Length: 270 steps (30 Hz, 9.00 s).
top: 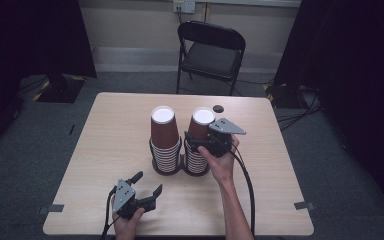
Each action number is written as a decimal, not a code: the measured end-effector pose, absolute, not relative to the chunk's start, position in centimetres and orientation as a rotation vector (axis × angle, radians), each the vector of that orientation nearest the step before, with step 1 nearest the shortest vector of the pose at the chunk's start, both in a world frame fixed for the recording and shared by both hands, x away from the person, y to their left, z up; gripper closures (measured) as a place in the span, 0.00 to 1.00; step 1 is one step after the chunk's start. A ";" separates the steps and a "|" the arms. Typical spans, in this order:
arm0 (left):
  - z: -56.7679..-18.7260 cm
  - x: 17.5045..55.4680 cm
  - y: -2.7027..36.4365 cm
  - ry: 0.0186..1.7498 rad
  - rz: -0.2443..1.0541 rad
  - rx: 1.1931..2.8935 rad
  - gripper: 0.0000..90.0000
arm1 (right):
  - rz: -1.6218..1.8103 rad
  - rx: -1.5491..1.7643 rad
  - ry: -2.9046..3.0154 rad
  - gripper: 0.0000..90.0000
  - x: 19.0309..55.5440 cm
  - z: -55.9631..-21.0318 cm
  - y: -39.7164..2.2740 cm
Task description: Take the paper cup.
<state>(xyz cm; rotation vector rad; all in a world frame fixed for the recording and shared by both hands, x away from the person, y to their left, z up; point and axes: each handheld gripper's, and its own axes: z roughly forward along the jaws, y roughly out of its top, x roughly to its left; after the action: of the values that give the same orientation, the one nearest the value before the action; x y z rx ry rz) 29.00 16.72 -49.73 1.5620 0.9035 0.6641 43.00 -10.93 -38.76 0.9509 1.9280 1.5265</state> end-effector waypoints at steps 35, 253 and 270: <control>-49.7 29.0 16.5 0.887 0.679 1.597 0.19 | 1.560 0.918 1.921 0.14 42.9 -36.7 -11.2; -49.5 29.3 11.3 0.524 0.462 1.541 0.95 | 2.227 1.435 1.936 0.10 30.8 -46.8 -12.2; -49.4 29.3 11.8 0.521 0.405 1.590 0.95 | 2.242 1.401 1.794 0.12 31.6 -45.7 -13.6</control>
<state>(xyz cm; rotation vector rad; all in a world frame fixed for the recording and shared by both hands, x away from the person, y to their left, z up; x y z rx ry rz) 29.29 11.80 -49.40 1.5901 0.5210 0.4050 31.56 -13.57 -45.71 1.4006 1.7941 2.2417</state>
